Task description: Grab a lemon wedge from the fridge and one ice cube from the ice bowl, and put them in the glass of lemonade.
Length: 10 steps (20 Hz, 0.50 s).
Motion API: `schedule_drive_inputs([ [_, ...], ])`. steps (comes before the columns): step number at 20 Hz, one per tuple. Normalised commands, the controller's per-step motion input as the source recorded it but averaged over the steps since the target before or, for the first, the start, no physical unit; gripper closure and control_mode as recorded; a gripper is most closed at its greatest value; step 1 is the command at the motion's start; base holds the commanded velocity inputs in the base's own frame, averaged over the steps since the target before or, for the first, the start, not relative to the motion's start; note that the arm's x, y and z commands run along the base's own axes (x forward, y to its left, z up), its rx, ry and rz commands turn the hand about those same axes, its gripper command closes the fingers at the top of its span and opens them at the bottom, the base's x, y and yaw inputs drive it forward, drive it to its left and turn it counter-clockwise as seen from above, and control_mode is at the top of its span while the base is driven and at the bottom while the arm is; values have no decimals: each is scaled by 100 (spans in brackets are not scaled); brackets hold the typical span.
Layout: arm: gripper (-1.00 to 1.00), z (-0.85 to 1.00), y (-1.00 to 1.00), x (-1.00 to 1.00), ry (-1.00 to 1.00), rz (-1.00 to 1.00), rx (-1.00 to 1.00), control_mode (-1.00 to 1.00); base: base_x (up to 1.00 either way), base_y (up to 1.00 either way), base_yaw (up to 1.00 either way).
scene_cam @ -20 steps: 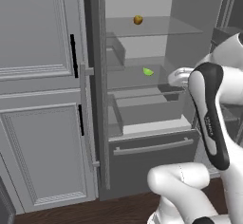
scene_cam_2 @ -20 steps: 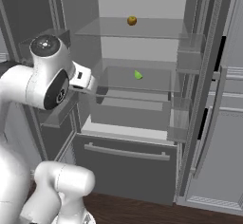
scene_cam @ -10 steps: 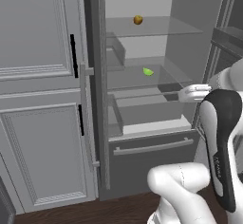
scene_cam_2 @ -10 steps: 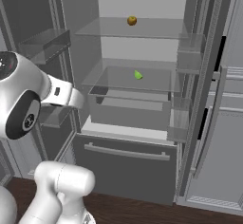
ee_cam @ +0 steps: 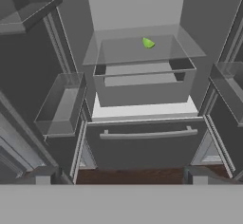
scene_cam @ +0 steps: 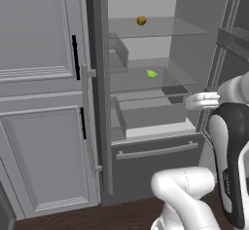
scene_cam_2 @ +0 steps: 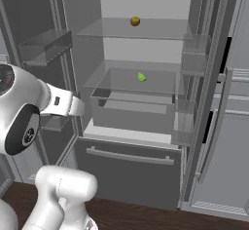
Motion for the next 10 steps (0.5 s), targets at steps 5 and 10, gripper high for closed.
schedule_drive_inputs([
  [5, -100, 0, -67, 0, 0, 1, 0, -100, 0, 0, 0],
  [10, -100, 0, -24, 0, 0, 0, 0, -100, 0, 0, 0],
])
